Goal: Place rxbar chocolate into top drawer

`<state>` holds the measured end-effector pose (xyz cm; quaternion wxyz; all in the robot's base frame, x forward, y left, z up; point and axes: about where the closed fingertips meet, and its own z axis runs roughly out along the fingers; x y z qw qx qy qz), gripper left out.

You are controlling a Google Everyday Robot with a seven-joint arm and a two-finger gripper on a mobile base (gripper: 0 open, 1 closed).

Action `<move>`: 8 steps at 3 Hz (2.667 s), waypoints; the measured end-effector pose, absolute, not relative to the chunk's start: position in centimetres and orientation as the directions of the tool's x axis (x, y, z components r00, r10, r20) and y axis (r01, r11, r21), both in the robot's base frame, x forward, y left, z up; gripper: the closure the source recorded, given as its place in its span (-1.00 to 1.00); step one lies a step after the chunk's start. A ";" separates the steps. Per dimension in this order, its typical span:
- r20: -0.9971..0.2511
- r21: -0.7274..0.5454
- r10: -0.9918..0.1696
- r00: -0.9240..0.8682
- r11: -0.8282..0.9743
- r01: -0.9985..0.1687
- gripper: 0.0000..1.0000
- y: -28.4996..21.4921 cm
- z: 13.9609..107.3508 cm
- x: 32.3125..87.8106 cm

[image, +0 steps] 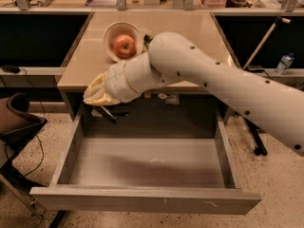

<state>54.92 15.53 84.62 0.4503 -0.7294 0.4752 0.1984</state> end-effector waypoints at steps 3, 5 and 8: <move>-0.744 -0.110 -0.665 0.063 0.029 -0.994 1.00 11.0 68.0 54.1; -0.676 -0.029 -0.732 -0.090 0.148 -0.989 0.62 8.1 65.8 52.1; -0.675 -0.029 -0.732 -0.090 0.148 -0.989 -0.78 8.1 65.8 52.1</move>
Offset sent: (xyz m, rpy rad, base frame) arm -0.0009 -0.0434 -0.1975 -0.0908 0.4440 -0.2192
